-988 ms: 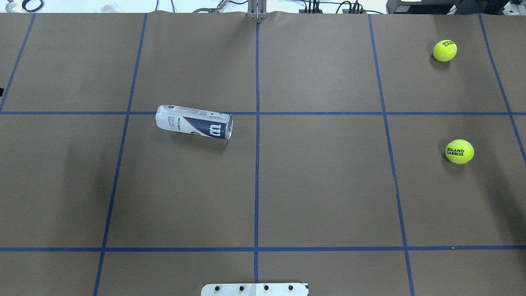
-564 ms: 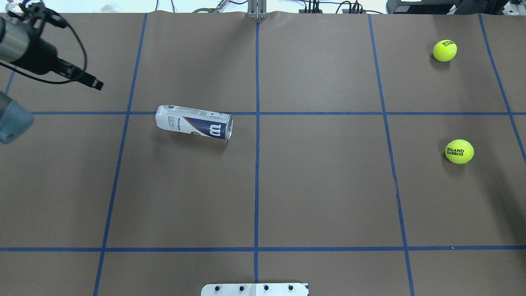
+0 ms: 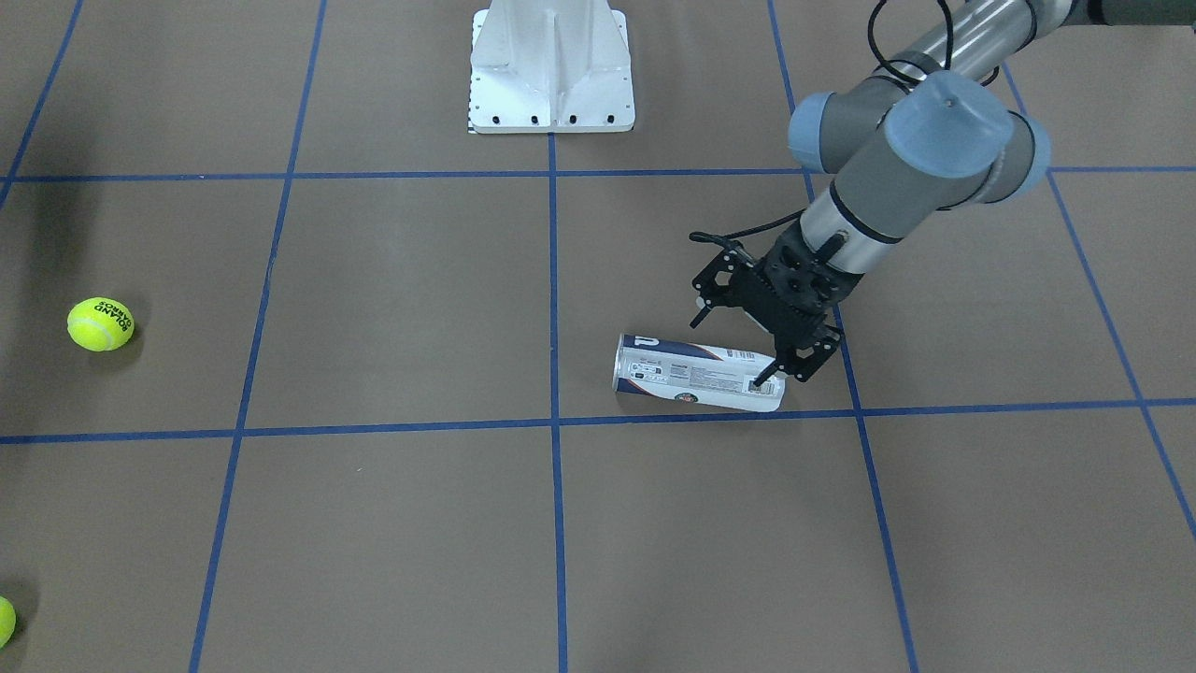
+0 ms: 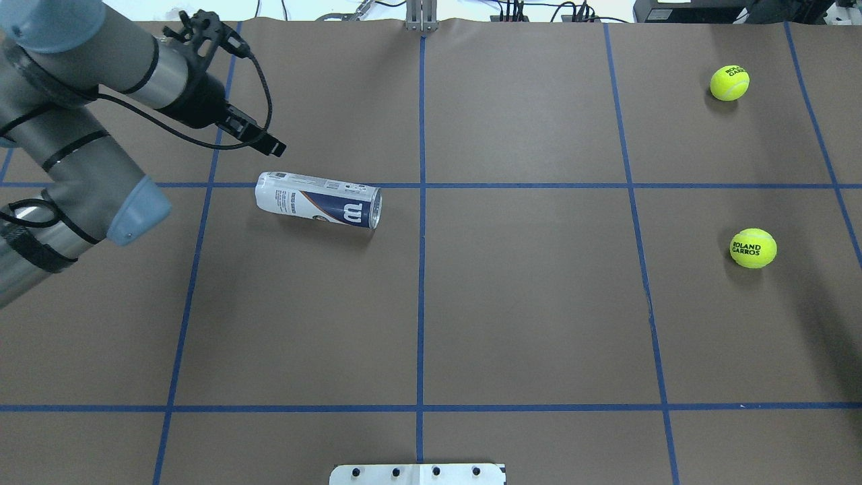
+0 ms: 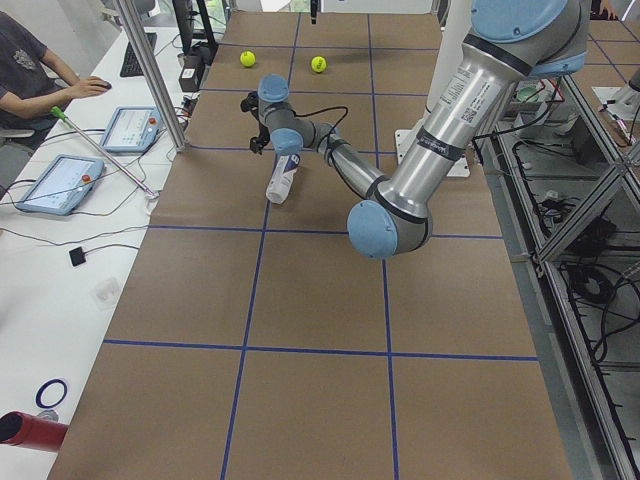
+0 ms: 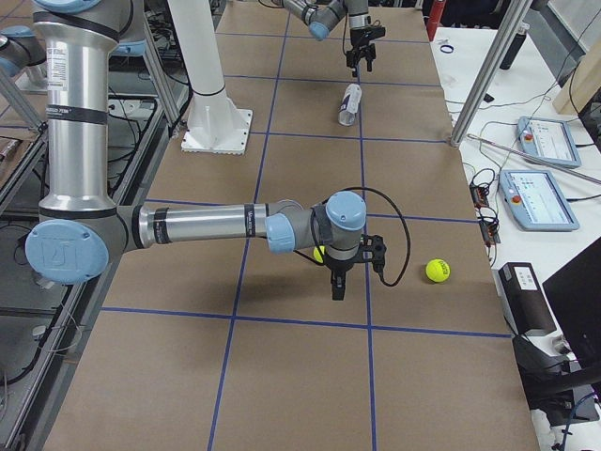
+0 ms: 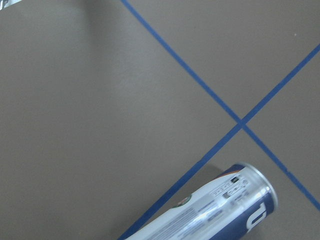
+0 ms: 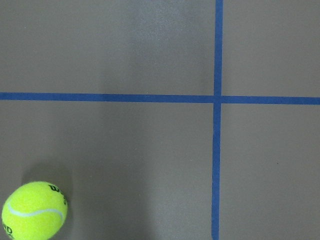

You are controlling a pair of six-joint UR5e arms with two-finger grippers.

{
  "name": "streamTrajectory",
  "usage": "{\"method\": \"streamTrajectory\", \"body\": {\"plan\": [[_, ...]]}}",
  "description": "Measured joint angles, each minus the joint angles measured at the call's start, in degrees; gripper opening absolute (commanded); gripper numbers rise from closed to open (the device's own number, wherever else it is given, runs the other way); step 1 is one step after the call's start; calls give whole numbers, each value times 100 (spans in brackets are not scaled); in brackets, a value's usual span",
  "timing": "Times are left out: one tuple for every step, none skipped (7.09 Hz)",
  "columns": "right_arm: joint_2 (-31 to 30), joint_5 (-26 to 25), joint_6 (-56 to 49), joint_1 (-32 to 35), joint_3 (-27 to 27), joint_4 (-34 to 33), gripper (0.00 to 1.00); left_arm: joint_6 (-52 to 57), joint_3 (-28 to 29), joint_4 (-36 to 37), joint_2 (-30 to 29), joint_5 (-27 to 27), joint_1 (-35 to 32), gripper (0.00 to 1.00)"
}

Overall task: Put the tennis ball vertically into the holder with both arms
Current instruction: 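Reach the left gripper to the white Wilson tube and grasp it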

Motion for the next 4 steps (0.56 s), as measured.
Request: {"method": "streamTrajectory", "body": {"plan": [[1,2,0,-2,9,0,100,443,3,262,-197,663,388,99],[0,3,0,-3,15,0,100,1103,22,729,-434,1290,774,99],[0,3,0,-3,16,0,100,1787,51,1197,-638,1622,1036,98],[1,3,0,-3,19,0,100,2457,129,1457,-764,1754,1184,98]]}}
